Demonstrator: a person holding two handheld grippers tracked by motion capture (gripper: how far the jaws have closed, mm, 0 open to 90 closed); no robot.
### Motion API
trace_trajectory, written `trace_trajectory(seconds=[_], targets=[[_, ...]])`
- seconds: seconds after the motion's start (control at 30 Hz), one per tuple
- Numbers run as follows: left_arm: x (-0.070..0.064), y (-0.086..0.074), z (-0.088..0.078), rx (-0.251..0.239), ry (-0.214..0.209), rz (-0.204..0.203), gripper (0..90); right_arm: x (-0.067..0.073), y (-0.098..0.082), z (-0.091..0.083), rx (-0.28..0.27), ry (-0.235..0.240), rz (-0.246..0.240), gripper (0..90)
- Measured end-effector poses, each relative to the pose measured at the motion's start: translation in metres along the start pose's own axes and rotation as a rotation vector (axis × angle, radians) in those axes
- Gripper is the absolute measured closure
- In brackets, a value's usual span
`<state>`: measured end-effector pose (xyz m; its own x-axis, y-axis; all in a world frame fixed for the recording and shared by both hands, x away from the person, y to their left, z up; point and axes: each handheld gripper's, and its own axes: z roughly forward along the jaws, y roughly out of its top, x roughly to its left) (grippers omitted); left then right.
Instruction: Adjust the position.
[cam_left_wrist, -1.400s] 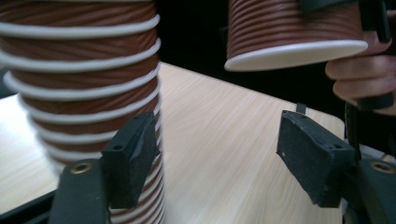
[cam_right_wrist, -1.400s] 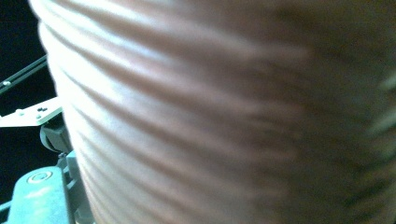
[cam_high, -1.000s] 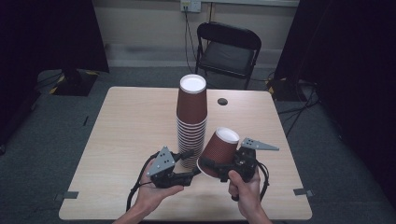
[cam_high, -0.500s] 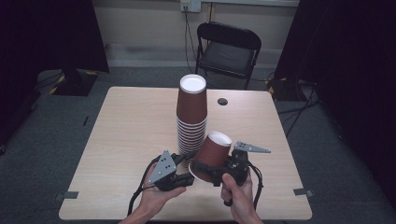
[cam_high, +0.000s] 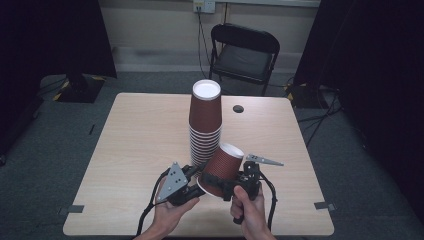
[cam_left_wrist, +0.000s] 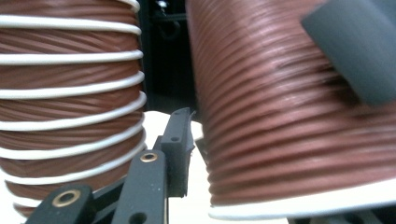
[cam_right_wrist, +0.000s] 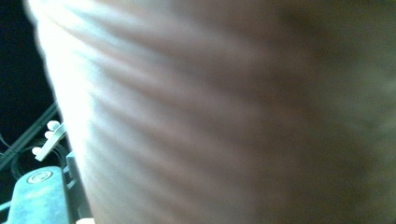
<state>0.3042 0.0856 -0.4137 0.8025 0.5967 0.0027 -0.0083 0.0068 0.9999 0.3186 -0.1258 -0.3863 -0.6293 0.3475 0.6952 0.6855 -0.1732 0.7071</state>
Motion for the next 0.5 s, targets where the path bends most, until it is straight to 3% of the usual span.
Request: trace_trajectory(seconds=[0.27, 0.37, 0.43, 0.5], targets=[[-0.004, 0.000, -0.003, -0.044, 0.041, 0.034, 70.8, -0.003, -0.004, 0.004, -0.014, 0.024, 0.044, 12.7], [-0.005, -0.001, -0.003, -0.065, 0.059, 0.059, 70.3, -0.007, -0.005, 0.005, -0.022, 0.055, 0.118, 12.8], [-0.005, -0.002, -0.004, -0.080, 0.071, 0.051, 69.9, -0.012, -0.006, 0.005, -0.019, 0.074, 0.183, 13.0], [-0.007, -0.002, -0.004, -0.073, 0.080, 0.072, 70.5, -0.015, -0.008, 0.005, -0.020, 0.064, 0.201, 13.0]])
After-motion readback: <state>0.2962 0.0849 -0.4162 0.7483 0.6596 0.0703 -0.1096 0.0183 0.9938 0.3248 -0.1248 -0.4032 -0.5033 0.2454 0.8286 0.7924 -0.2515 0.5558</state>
